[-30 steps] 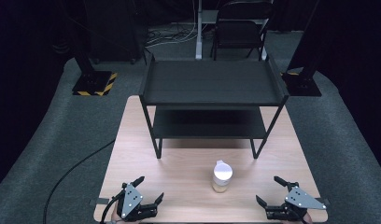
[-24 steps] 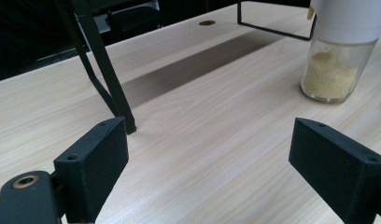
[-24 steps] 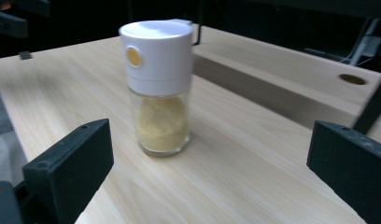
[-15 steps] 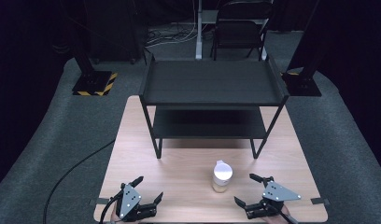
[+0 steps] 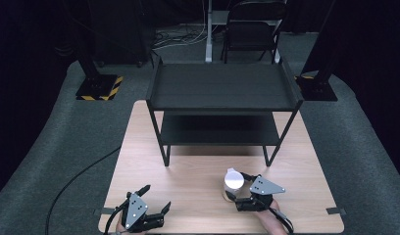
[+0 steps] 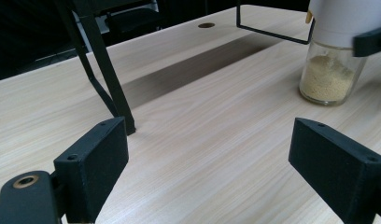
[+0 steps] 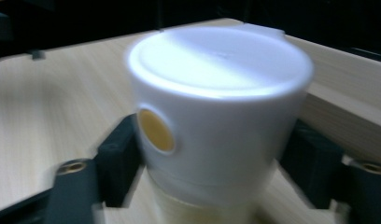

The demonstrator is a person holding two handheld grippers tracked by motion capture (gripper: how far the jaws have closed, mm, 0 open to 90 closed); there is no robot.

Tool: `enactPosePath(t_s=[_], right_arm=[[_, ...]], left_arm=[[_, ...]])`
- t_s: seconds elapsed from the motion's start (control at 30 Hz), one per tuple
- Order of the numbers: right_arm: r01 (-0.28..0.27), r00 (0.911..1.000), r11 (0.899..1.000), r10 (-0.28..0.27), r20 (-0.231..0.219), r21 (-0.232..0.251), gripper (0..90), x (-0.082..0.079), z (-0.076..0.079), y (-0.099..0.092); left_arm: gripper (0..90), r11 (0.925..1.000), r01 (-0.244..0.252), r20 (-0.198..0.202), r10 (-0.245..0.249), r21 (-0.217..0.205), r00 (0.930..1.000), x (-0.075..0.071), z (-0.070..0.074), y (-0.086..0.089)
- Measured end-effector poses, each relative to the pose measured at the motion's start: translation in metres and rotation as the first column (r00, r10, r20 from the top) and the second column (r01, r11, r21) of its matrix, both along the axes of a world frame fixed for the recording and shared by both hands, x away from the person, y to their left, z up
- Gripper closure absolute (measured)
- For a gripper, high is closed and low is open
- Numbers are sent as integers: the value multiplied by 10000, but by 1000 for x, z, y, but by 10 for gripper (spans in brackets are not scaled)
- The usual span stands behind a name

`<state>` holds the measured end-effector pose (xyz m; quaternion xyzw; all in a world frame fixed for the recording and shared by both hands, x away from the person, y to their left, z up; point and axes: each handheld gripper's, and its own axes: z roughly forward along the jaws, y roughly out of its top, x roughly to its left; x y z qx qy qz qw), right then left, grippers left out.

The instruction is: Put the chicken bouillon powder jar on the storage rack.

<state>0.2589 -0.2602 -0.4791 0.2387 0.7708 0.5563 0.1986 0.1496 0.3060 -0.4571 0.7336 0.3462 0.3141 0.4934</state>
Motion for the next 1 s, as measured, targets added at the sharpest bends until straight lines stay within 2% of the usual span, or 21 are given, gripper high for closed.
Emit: enactPosePath(t_s=[0.07,0.13,0.2,0.33,0.43,0.53,1.0], right_arm=[[44,10000,10000,-45,-77,-65,303,1,3,3],[226,9987,9997,-223,-455,55,304,4,6,4],[307,9978,9995,-302,-586,82,304,6,8,5],[322,9974,9995,-323,-640,-29,304,7,12,10],[313,9974,9994,-305,-650,110,304,7,13,11],[365,9974,9987,-342,-641,353,304,8,21,11],[500,9977,9958,-533,411,773,303,18,69,13]], left_arm=[[119,10000,9,15,-9,0,10000,0,0,1],[119,10000,2,16,-2,-1,10000,0,0,1],[119,10000,6,6,-6,2,10000,0,0,1],[119,10000,20,-7,-20,-2,10000,1,0,1],[119,10000,22,-26,-23,-11,10000,1,0,1],[119,10000,32,4,-32,-9,10000,1,0,1],[119,10000,53,-33,-53,-7,10000,1,0,1]])
